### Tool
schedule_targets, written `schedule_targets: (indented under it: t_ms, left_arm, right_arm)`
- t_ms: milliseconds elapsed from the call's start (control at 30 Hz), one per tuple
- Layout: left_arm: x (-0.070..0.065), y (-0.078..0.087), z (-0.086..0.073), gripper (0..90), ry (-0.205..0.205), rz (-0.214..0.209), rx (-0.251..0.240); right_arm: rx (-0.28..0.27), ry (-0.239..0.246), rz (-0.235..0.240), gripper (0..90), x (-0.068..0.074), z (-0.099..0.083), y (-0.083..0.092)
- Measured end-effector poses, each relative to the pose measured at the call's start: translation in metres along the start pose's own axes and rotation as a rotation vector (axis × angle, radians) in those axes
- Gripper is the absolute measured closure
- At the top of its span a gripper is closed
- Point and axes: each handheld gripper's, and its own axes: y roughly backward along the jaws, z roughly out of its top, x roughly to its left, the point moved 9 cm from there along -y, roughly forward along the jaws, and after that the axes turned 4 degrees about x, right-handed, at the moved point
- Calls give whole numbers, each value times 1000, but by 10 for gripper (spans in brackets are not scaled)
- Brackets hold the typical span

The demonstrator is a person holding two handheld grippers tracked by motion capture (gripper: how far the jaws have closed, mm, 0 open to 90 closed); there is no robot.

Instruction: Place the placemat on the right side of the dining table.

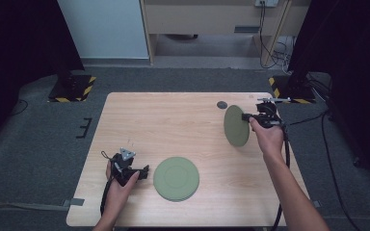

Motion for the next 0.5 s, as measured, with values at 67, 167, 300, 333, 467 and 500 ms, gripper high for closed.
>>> schedule_targets:
  t_ms: [67,167,300,333,467,500]
  left_arm:
    - [0,0,0,0,1,0,0]
    - [0,0,0,0,1,1,0]
    - [0,0,0,0,2,2,0]
    - [0,0,0,0,2,2,0]
    - [0,0,0,0,3,3,0]
    - [0,0,0,0,4,3,0]
  right_arm:
    - [0,-3,-3,860,-3,0,0]
    - [0,-3,-8,860,-9,-1,0]
    - [2,-3,-11,860,-16,0,-1]
    - [2,-1,-10,860,-17,1,-1]
    - [4,0,-11,859,-26,1,-3]
    - [4,0,-13,860,-29,1,-4]
